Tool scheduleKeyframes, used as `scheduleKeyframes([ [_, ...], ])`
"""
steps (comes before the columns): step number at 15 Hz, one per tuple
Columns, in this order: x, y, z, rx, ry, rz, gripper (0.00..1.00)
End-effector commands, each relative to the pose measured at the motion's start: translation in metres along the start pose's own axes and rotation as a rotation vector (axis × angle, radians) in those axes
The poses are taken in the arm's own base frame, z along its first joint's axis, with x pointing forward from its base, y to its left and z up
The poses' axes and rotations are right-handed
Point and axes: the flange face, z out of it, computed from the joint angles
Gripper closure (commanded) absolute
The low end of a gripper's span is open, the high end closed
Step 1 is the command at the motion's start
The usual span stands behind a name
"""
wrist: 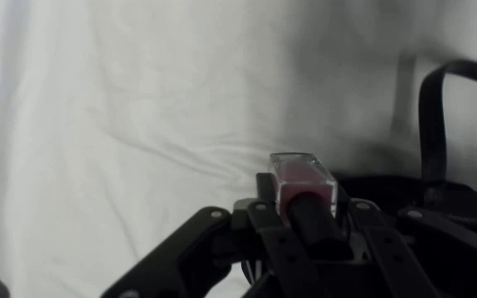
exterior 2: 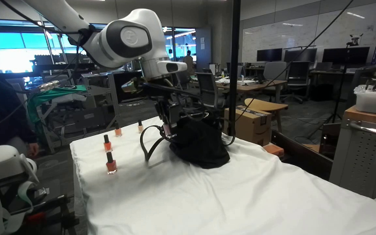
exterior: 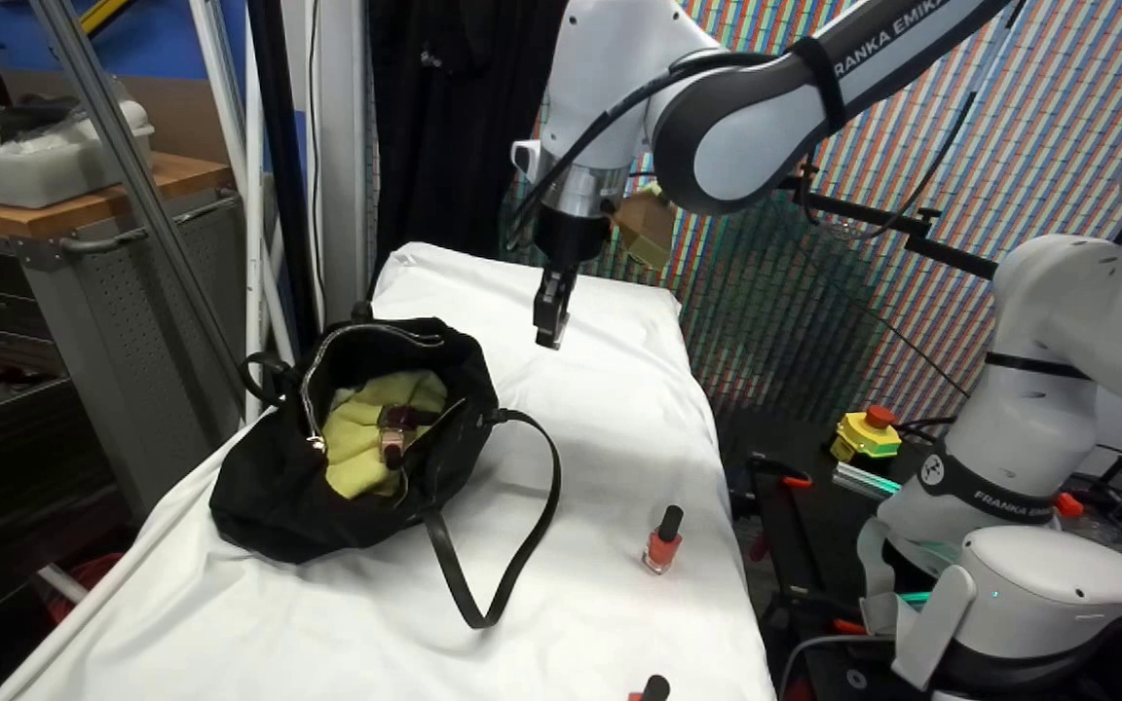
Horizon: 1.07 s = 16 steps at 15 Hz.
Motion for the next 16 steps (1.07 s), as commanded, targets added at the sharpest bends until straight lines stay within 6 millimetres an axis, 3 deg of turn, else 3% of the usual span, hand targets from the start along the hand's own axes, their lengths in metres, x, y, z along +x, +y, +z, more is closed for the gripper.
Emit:
scheduleKeyframes([
  [1, 0.044, -0.019, -0.036, -0.019, 0.085, -0.027, 0.85],
  [6, 0.096, -0.051, -0.053, 0.001, 0.142, -0.098, 0.85],
  [12, 0.146, -0.092, -0.030, 0.016, 0.138, -0.192, 0.85],
  [16, 0.168, -0.107, -0.013, 0.008, 0.121, -0.240, 0.85],
])
